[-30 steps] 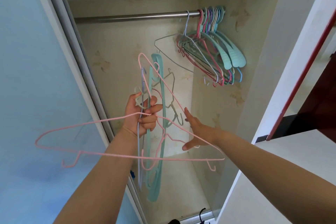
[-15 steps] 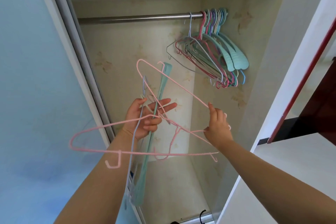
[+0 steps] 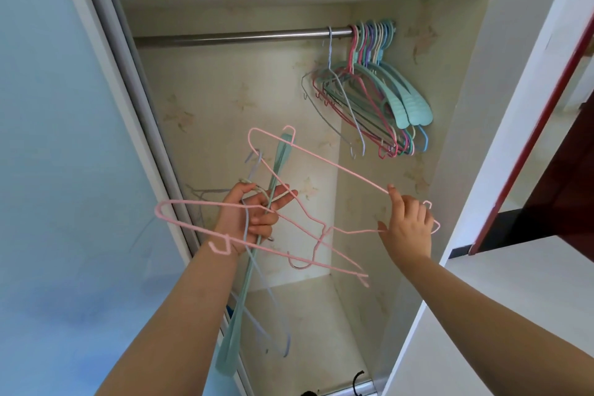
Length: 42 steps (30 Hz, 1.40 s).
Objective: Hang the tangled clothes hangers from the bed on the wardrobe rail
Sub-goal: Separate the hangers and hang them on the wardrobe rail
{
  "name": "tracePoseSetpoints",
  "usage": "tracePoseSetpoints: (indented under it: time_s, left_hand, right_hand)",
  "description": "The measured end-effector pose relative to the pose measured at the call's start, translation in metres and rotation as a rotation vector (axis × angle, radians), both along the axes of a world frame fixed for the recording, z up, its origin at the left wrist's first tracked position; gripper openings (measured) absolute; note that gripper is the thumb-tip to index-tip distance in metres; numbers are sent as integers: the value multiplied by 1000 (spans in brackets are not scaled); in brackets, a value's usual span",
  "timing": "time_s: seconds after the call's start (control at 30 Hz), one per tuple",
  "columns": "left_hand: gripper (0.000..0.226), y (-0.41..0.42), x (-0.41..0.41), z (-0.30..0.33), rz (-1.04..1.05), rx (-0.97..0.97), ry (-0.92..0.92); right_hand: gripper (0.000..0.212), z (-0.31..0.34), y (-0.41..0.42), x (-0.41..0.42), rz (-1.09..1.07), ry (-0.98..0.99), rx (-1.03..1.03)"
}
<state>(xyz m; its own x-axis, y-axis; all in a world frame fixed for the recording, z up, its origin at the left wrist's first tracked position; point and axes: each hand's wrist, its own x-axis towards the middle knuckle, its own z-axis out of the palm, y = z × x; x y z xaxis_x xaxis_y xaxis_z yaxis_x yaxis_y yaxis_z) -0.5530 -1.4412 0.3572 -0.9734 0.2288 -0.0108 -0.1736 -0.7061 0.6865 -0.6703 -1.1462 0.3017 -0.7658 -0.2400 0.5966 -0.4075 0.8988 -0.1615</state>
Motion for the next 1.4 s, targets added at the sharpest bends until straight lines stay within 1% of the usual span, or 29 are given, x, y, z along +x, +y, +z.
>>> tracePoseSetpoints:
  time_s: [0.17,0.3,0.37,0.43,0.5,0.53,0.67,0.73,0.8,0.9,0.97,1.03,1.17,1.3,1.37,1.4]
  left_hand:
    - [63,4,2,1,66,-126,-84]
    - [69,2,4,0,64,-110,-106]
    - [67,-1,7,2,63,-77,-111]
    - [59,-2,12,5,88,-100,-131]
    - [44,-3,15,6,140,-189,-180]
    - [42,-3,16,5,164,-259,-210]
    - [30,2,17,-10,265,-633,-300]
    - [22,6,17,-17,308,-727,-324]
    - [15,9,15,-22,360,-749,-348]
    - [7,12,8,-33,441,-734,-390]
    - [9,14,4,-40,470,-695,-408]
    - [15,15,3,-45,486,-638,-399]
    - [21,15,5,-50,491,-530,-388]
    - [25,-1,5,-52,454,-283,-385]
    - [29,-9,6,-56,436,-148,-367]
    - [31,-12,6,-58,431,-95,-360]
  right_hand:
    - [99,9,3,2,-44,24,8]
    - [99,14,5,4,-71,32,88]
    - [99,14,7,4,-72,25,136]
    - [98,17,9,4,-73,23,174]
    - [97,22,10,6,-61,34,187]
    - [97,25,10,5,-51,40,192]
    - [102,43,13,1,-20,122,231]
    - [101,54,12,-1,-10,172,282]
    - [98,68,7,0,-21,193,358]
    - [92,91,-4,10,-74,106,484]
    - [88,100,-11,17,-130,7,552]
    - [87,105,-15,22,-170,-30,574]
    - [83,103,-18,28,-214,-48,551]
    - [79,97,-11,27,-217,-90,480]
    - [74,93,-5,18,-186,-223,390]
    - [68,92,-3,12,-143,-343,309]
